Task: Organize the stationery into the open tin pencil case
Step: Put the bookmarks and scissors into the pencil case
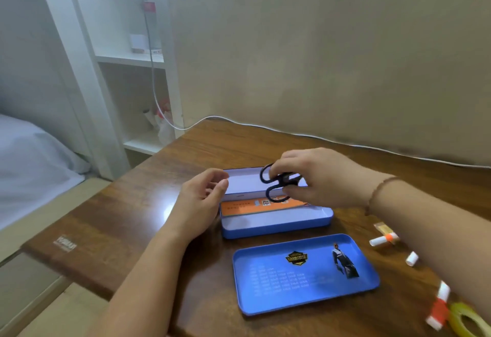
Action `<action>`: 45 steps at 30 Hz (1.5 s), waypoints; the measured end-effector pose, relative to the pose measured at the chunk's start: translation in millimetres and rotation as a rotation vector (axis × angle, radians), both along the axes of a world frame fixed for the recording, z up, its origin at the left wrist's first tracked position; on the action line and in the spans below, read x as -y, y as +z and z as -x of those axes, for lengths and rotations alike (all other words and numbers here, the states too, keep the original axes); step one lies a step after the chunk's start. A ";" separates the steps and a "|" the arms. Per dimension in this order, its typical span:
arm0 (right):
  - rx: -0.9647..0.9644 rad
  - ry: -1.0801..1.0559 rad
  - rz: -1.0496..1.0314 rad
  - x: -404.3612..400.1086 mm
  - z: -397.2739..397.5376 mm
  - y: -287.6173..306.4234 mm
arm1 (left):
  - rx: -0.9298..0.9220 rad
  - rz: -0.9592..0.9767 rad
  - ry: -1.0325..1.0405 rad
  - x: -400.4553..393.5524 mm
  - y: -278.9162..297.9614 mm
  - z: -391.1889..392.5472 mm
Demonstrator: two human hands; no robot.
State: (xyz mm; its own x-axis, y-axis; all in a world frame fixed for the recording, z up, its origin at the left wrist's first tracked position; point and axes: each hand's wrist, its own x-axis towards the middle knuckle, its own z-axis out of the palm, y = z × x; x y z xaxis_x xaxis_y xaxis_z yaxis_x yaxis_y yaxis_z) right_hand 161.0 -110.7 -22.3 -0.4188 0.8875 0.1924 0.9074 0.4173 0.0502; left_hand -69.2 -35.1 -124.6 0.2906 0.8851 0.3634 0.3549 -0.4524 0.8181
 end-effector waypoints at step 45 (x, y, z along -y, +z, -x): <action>-0.174 0.129 0.256 -34.0 11.6 -71.3 | -0.450 -0.108 -0.376 5.2 -6.5 -0.5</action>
State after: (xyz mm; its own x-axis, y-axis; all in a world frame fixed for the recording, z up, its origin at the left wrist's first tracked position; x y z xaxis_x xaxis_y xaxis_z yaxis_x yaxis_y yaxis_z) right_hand 149.4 -76.7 -93.6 -0.5114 0.8580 0.0482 0.8319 0.5084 -0.2222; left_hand -68.7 -40.3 -131.0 0.7236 0.6562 0.2142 0.4552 -0.6868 0.5667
